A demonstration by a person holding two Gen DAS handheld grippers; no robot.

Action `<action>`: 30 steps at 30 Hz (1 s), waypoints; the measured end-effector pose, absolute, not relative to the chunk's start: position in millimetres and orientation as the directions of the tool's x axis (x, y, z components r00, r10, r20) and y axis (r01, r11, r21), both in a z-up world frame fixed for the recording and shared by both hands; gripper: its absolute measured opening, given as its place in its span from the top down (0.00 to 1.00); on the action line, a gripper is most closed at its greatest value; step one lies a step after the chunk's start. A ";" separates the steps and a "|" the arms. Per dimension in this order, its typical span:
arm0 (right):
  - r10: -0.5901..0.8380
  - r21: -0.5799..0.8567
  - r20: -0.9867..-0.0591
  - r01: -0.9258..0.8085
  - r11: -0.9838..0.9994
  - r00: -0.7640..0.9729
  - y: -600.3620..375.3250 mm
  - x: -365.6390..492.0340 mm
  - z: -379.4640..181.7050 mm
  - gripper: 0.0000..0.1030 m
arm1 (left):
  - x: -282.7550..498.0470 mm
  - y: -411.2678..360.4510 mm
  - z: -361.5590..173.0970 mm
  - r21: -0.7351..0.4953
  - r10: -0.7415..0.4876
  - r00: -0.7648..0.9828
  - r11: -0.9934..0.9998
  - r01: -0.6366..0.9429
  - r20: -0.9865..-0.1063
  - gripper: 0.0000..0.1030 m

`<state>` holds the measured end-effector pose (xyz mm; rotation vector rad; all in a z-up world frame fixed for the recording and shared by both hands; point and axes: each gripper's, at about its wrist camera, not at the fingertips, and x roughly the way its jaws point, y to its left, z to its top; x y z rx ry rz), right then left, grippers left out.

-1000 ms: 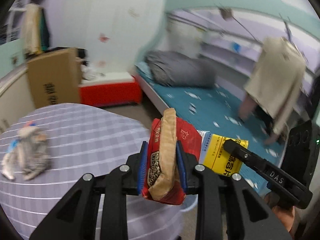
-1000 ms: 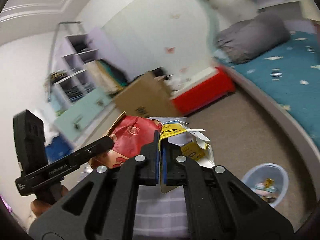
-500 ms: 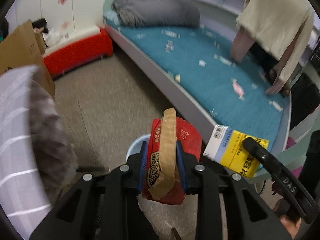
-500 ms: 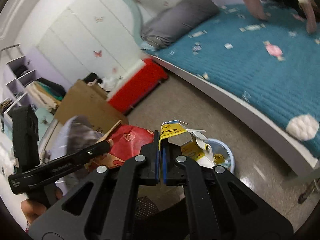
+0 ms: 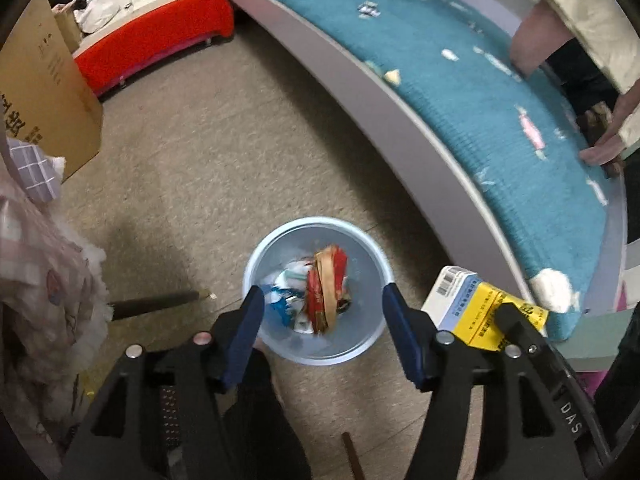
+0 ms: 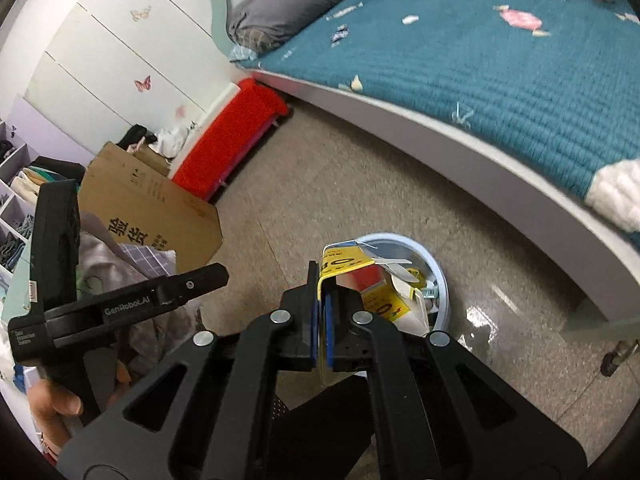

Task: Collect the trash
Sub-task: 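Carry the red bag and yellow box over the bucket and open both tools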

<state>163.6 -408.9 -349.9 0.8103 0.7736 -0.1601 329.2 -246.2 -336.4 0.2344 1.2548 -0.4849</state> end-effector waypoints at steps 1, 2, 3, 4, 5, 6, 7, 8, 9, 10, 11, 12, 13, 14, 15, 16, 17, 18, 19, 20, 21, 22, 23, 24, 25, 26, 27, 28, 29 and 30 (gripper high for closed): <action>0.158 0.592 -0.680 0.410 0.694 0.716 -408.5 165.4 -352.9 0.97 | 329.4 -244.5 -339.1 -0.085 -0.214 0.226 0.877 0.472 -0.950 0.39; 0.164 0.594 -0.683 0.411 0.692 0.711 -407.1 167.0 -355.9 0.97 | 329.7 -242.0 -342.4 -0.077 -0.204 0.226 0.880 0.469 -0.952 0.38; 0.169 0.592 -0.688 0.412 0.692 0.706 -404.8 169.7 -359.8 0.97 | 330.7 -241.8 -343.5 -0.069 -0.195 0.230 0.883 0.465 -0.953 0.38; 0.172 0.591 -0.691 0.412 0.693 0.703 -403.9 172.5 -361.6 0.97 | 330.9 -239.9 -344.5 -0.060 -0.186 0.234 0.886 0.460 -0.954 0.37; 0.176 0.592 -0.693 0.412 0.693 0.699 -402.7 174.6 -363.9 0.97 | 331.1 -238.6 -345.1 -0.054 -0.178 0.234 0.888 0.457 -0.956 0.37; 0.182 0.592 -0.695 0.411 0.693 0.696 -401.9 178.5 -366.3 0.97 | 331.6 -237.4 -345.0 -0.050 -0.173 0.234 0.889 0.454 -0.957 0.37; 0.183 0.592 -0.696 0.411 0.693 0.694 -400.1 179.5 -366.4 0.97 | 332.0 -235.6 -345.2 -0.042 -0.167 0.241 0.891 0.451 -0.956 0.36; 0.186 0.593 -0.697 0.410 0.693 0.693 -398.9 182.4 -367.5 0.97 | 332.3 -235.6 -344.3 -0.031 -0.158 0.250 0.893 0.448 -0.955 0.36; 0.190 0.596 -0.696 0.411 0.690 0.692 -398.4 184.6 -368.1 0.97 | 332.5 -235.2 -343.3 -0.016 -0.146 0.260 0.896 0.445 -0.954 0.34; 0.194 0.602 -0.694 0.410 0.686 0.694 -397.8 186.5 -368.8 0.97 | 332.7 -234.5 -342.2 -0.006 -0.138 0.268 0.897 0.441 -0.954 0.33; 0.197 0.607 -0.691 0.410 0.681 0.695 -397.5 189.6 -369.1 0.97 | 332.7 -233.8 -340.7 0.001 -0.133 0.275 0.899 0.438 -0.952 0.33; 0.197 0.609 -0.691 0.412 0.678 0.696 -396.1 190.9 -368.6 0.97 | 332.4 -233.6 -339.1 0.005 -0.131 0.281 0.900 0.437 -0.951 0.33; 0.201 0.617 -0.686 0.414 0.669 0.699 -396.6 193.6 -369.8 0.97 | 332.1 -233.6 -337.3 0.009 -0.127 0.287 0.902 0.432 -0.950 0.32; 0.212 0.634 -0.676 0.410 0.655 0.706 -398.0 196.8 -372.4 0.97 | 332.2 -233.0 -336.1 0.012 -0.124 0.290 0.905 0.426 -0.949 0.31; 0.216 0.644 -0.671 0.413 0.644 0.709 -398.9 201.0 -374.3 0.96 | 332.2 -232.6 -334.8 0.016 -0.119 0.295 0.908 0.418 -0.948 0.29; 0.219 0.648 -0.672 0.418 0.636 0.708 -399.1 204.7 -376.8 0.95 | 332.1 -232.3 -333.7 0.024 -0.112 0.303 0.911 0.411 -0.946 0.29; 0.228 0.652 -0.674 0.421 0.630 0.703 -399.3 208.6 -379.2 0.91 | 331.6 -232.6 -332.0 0.028 -0.111 0.310 0.911 0.411 -0.944 0.28; 0.242 0.661 -0.672 0.420 0.621 0.700 -399.3 212.5 -382.1 0.83 | 331.1 -232.9 -330.3 0.031 -0.111 0.315 0.910 0.413 -0.943 0.28; 0.246 0.664 -0.674 0.424 0.616 0.696 -399.0 214.8 -383.8 0.76 | 330.7 -233.1 -329.0 0.033 -0.109 0.317 0.910 0.412 -0.942 0.27; 0.246 0.663 -0.675 0.427 0.615 0.695 -398.8 215.5 -383.9 0.52 | 330.6 -233.2 -328.5 0.032 -0.110 0.317 0.910 0.413 -0.942 0.27; 0.244 0.667 -0.672 0.429 0.610 0.699 -398.5 215.1 -384.0 0.47 | 330.3 -232.7 -327.5 0.032 -0.110 0.318 0.911 0.411 -0.942 0.27; 0.246 0.673 -0.668 0.429 0.603 0.702 -399.0 213.7 -384.3 0.46 | 330.1 -231.8 -325.8 0.034 -0.109 0.323 0.914 0.405 -0.940 0.26; 0.252 0.678 -0.664 0.425 0.599 0.704 -399.7 213.0 -384.6 0.46 | 329.9 -231.2 -324.2 0.029 -0.113 0.325 0.915 0.403 -0.939 0.26; 0.250 0.674 -0.671 0.433 0.598 0.699 -399.7 211.3 -384.6 0.46 | 329.3 -230.7 -322.8 0.026 -0.115 0.326 0.917 0.399 -0.938 0.26; 0.248 0.671 -0.675 0.438 0.598 0.695 -400.2 209.8 -384.0 0.46 | 328.5 -230.5 -321.3 0.021 -0.119 0.325 0.918 0.397 -0.938 0.26; 0.252 0.672 -0.676 0.439 0.596 0.692 -400.7 207.6 -383.0 0.46 | 326.8 -230.8 -319.0 0.013 -0.127 0.322 0.917 0.399 -0.938 0.26; 0.249 0.670 -0.679 0.444 0.595 0.691 -401.4 203.4 -379.6 0.46 | 324.8 -231.3 -316.8 0.011 -0.130 0.324 0.917 0.400 -0.937 0.26; 0.236 0.663 -0.680 0.446 0.601 0.694 -401.9 198.3 -373.4 0.46 | 322.2 -232.3 -314.0 0.008 -0.135 0.326 0.915 0.403 -0.936 0.26; 0.216 0.649 -0.683 0.445 0.617 0.697 -401.8 192.9 -364.6 0.46 | 318.1 -234.1 -309.3 0.000 -0.147 0.323 0.911 0.413 -0.935 0.26; 0.202 0.638 -0.684 0.441 0.632 0.701 -400.6 188.7 -357.0 0.46 | 314.4 -235.5 -304.7 -0.004 -0.154 0.326 0.908 0.420 -0.933 0.26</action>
